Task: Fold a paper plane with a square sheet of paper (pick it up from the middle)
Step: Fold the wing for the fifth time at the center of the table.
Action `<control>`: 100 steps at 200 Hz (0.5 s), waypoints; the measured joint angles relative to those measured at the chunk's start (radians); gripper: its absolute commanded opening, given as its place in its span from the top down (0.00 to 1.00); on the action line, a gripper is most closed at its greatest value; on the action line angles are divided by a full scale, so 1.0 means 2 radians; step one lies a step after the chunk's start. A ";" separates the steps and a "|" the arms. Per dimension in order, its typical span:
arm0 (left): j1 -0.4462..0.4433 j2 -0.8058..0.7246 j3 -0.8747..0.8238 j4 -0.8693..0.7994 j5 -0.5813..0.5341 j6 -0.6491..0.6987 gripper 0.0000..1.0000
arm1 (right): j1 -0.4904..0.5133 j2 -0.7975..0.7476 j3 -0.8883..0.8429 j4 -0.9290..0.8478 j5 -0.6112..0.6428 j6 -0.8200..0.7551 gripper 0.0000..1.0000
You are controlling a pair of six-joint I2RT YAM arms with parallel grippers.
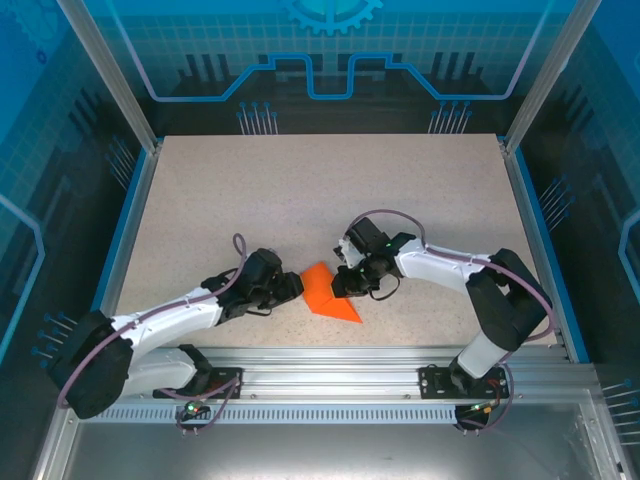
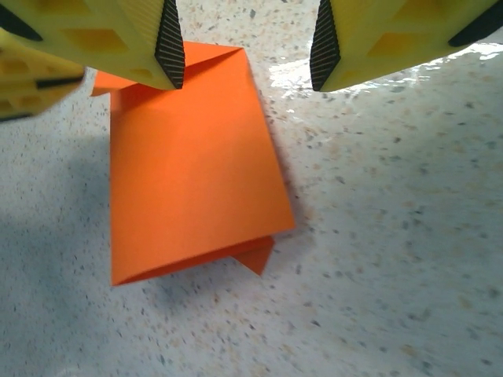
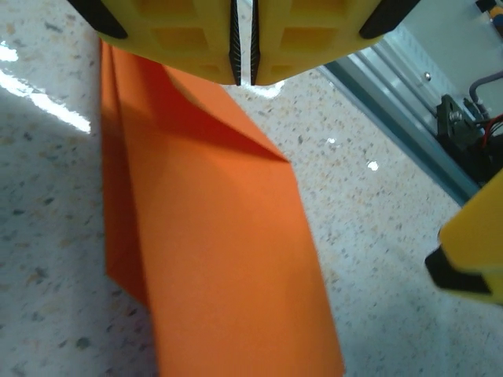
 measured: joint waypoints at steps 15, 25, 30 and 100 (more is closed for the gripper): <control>-0.011 0.014 0.007 0.003 0.002 0.000 0.51 | -0.009 0.013 -0.003 0.009 -0.003 0.000 0.85; -0.018 0.021 0.009 0.005 0.002 -0.001 0.51 | -0.014 0.020 -0.009 0.016 -0.004 -0.001 0.85; -0.021 0.024 0.010 0.005 0.002 -0.002 0.51 | -0.016 0.023 -0.011 0.019 -0.005 -0.002 0.85; -0.053 0.060 0.025 0.014 0.004 -0.011 0.41 | -0.046 0.044 -0.054 0.066 -0.023 0.004 0.84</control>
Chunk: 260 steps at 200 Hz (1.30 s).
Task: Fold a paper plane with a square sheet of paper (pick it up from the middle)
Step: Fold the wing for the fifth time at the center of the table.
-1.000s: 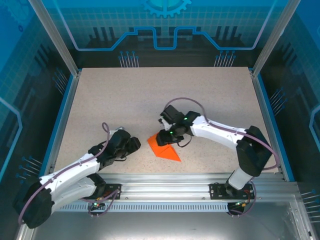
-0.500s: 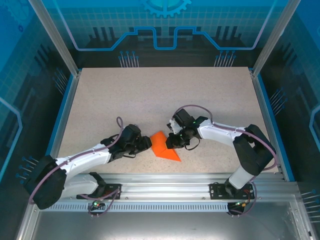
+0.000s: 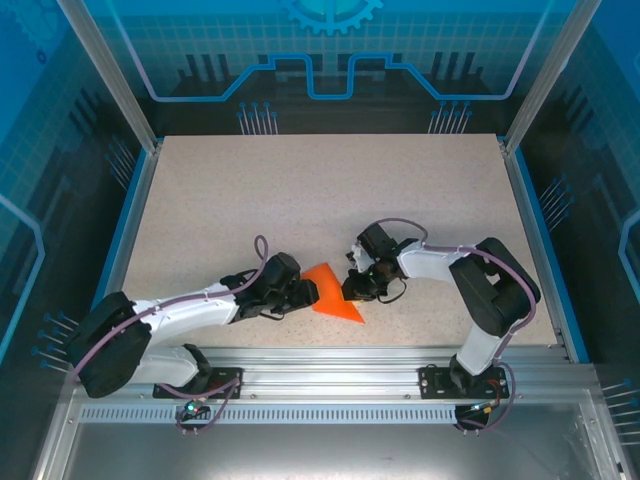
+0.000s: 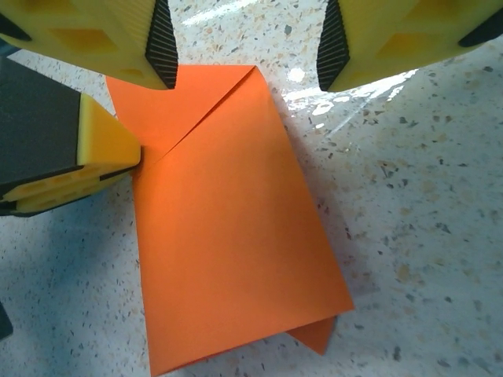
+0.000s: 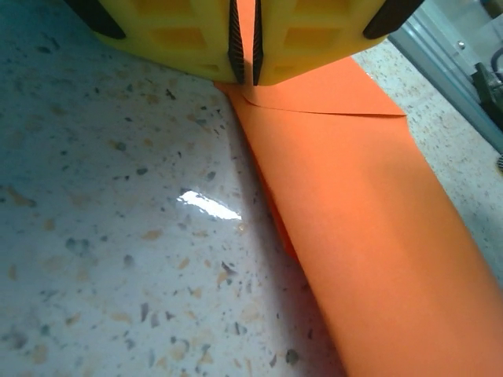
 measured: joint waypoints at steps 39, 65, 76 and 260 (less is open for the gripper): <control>-0.004 0.001 -0.002 0.016 0.001 -0.031 0.38 | -0.010 0.000 -0.018 0.035 -0.024 0.014 0.84; -0.005 0.001 -0.003 0.031 0.001 -0.054 0.37 | -0.017 0.000 -0.029 0.053 -0.040 0.021 0.84; -0.006 0.002 -0.003 0.039 0.001 -0.060 0.37 | -0.019 0.000 -0.033 0.061 -0.045 0.025 0.84; -0.014 0.062 -0.009 0.068 -0.009 -0.109 0.42 | -0.033 0.000 -0.053 0.099 -0.074 0.040 0.84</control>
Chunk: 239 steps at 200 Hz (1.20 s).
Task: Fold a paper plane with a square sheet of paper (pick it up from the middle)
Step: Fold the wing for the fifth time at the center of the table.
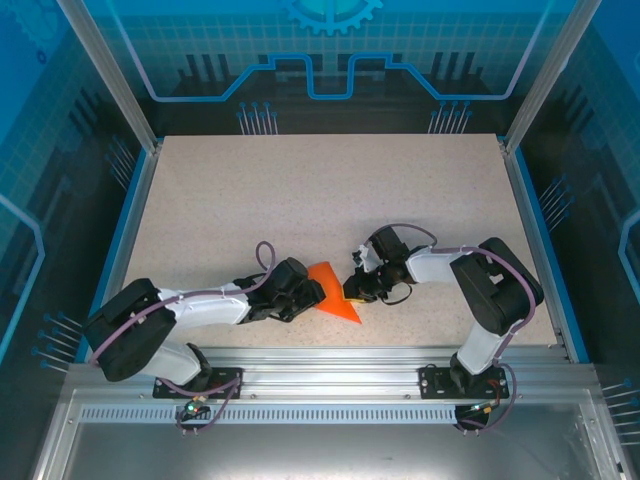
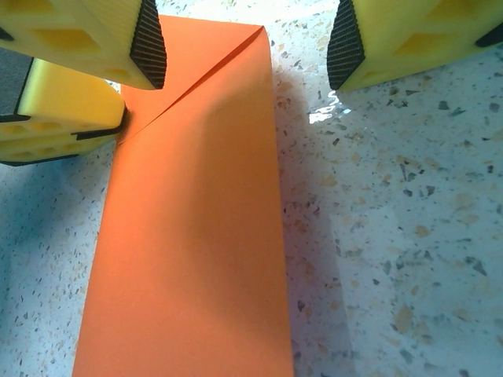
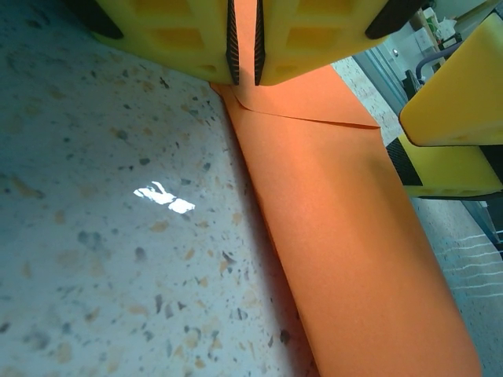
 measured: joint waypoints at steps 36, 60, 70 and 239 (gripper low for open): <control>-0.001 0.008 0.000 0.026 0.001 0.000 0.47 | -0.004 0.000 -0.006 0.010 -0.008 0.000 0.84; -0.002 0.009 0.000 0.039 0.001 0.000 0.48 | -0.006 0.000 -0.008 0.014 -0.011 0.000 0.84; -0.002 0.009 0.000 0.042 0.001 0.000 0.50 | -0.006 -0.001 -0.009 0.015 -0.012 0.000 0.84; -0.002 -0.008 0.006 0.074 0.000 0.001 0.58 | -0.012 -0.008 -0.043 0.089 -0.022 0.077 0.84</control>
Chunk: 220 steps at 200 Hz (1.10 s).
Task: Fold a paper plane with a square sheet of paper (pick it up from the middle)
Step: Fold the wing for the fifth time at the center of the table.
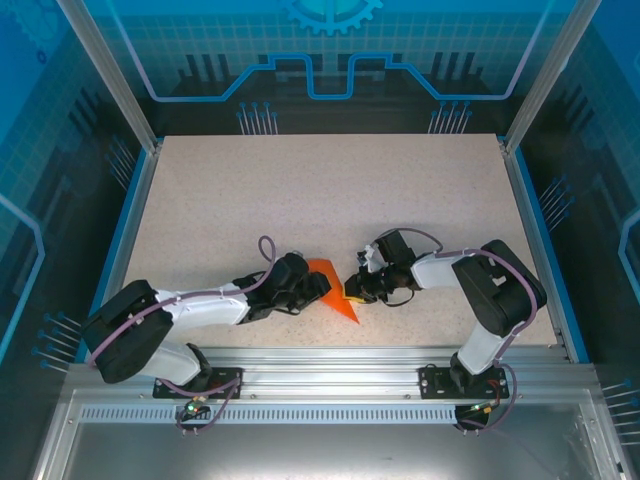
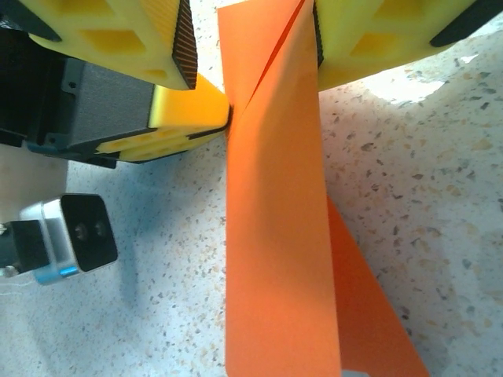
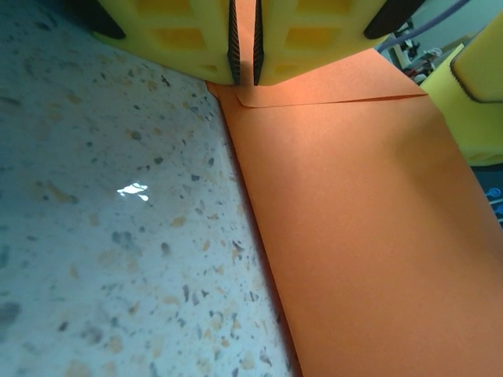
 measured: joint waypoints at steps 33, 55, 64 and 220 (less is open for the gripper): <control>0.009 0.007 0.013 0.001 0.001 0.002 0.59 | 0.000 -0.002 -0.006 0.015 0.002 0.028 0.84; 0.024 0.019 0.021 0.000 0.007 0.009 0.62 | 0.000 -0.002 -0.006 0.018 0.002 0.041 0.84; 0.029 0.023 0.026 0.000 0.011 0.013 0.63 | 0.000 -0.002 -0.006 0.018 0.003 0.043 0.84; 0.043 0.061 0.079 -0.104 0.032 0.057 0.90 | 0.007 -0.056 0.002 -0.044 0.097 -0.009 0.72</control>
